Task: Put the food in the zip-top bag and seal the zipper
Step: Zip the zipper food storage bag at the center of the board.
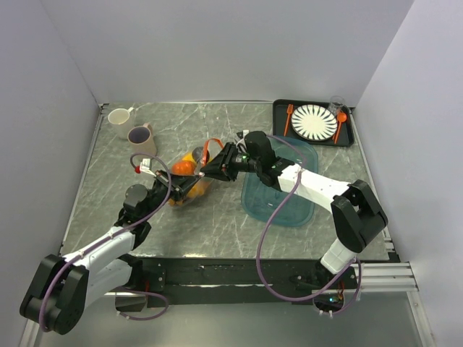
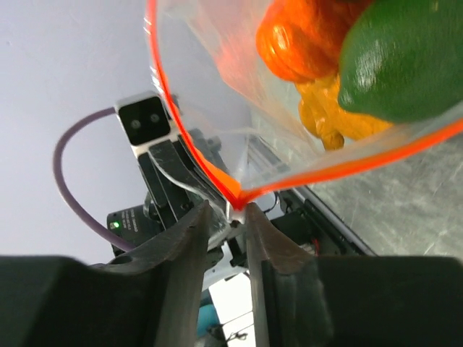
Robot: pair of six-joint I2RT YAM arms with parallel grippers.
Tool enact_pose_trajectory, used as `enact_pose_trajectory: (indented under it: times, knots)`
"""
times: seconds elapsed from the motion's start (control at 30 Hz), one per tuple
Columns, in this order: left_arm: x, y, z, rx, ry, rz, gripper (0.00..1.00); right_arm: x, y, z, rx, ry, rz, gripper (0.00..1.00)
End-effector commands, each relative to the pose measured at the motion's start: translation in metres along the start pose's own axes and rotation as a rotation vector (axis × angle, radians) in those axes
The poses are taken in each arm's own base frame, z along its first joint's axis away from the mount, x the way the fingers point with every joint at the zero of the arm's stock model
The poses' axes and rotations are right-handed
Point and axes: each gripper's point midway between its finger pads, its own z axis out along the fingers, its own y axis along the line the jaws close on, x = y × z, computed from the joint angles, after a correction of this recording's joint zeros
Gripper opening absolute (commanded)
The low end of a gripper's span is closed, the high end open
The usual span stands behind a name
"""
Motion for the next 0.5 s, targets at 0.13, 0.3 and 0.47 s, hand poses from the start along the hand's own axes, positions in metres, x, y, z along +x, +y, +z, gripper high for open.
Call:
enact_pose_trajectory:
  times: [0.13,0.3,0.47]
  knots:
    - [0.004,-0.009,-0.002,0.044,0.019,0.033,0.01,-0.013,0.033,-0.005,-0.089,-0.043,-0.05,0.35]
    - [0.003,-0.009,-0.001,0.042,0.016,0.035,0.01,-0.009,0.03,-0.001,-0.075,-0.024,-0.045,0.34]
    - [0.003,-0.008,0.0,0.041,0.016,0.035,0.01,-0.004,0.029,0.0,-0.064,-0.016,-0.041,0.34]
